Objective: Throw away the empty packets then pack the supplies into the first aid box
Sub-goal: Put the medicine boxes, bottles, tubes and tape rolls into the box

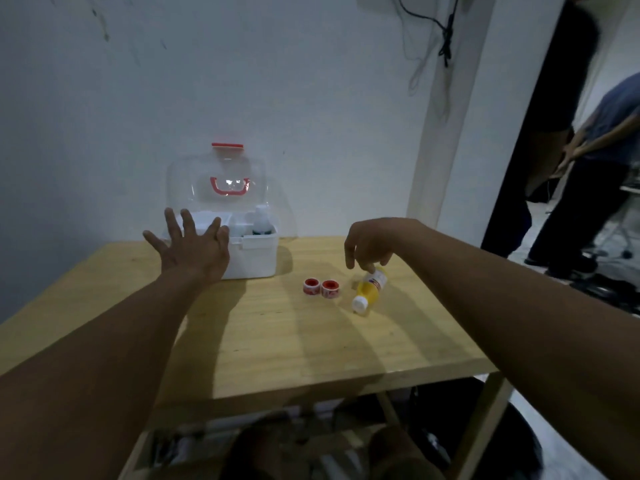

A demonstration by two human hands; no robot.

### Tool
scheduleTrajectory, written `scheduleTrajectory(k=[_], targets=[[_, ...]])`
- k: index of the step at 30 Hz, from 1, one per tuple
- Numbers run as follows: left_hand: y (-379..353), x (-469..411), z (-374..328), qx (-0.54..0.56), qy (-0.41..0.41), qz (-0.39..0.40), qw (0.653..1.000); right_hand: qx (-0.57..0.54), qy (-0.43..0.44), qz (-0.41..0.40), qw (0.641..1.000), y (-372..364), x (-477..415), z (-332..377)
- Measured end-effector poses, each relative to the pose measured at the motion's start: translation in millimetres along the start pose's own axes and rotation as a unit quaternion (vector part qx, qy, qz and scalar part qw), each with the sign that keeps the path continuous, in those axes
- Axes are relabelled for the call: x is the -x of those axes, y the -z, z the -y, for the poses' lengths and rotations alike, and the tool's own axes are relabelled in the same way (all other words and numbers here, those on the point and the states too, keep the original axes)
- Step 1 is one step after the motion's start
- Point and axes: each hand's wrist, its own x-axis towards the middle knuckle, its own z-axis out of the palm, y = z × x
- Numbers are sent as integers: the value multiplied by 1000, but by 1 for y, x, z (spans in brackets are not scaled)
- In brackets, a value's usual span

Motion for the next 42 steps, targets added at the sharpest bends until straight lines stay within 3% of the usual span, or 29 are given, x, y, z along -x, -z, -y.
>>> scheduleTrajectory(k=[5, 12, 20, 23, 30, 35, 42], targets=[[3, 0, 0, 20, 2, 20, 1000, 159, 45, 36, 986, -29, 13, 0], [9, 0, -1, 23, 10, 43, 999, 151, 68, -33, 986, -39, 8, -4], [12, 1, 0, 60, 6, -21, 998, -62, 103, -140, 983, 19, 1, -1], [12, 1, 5, 69, 13, -30, 997, -162, 120, -184, 962, 43, -7, 11], [3, -1, 15, 83, -2, -25, 996, -249, 174, -287, 909, 73, -43, 57], [-2, -3, 15, 88, 1, -41, 995, -266, 203, -300, 893, 73, -67, 90], [-8, -4, 15, 81, -5, -69, 994, -191, 173, -261, 930, 43, -102, 118]])
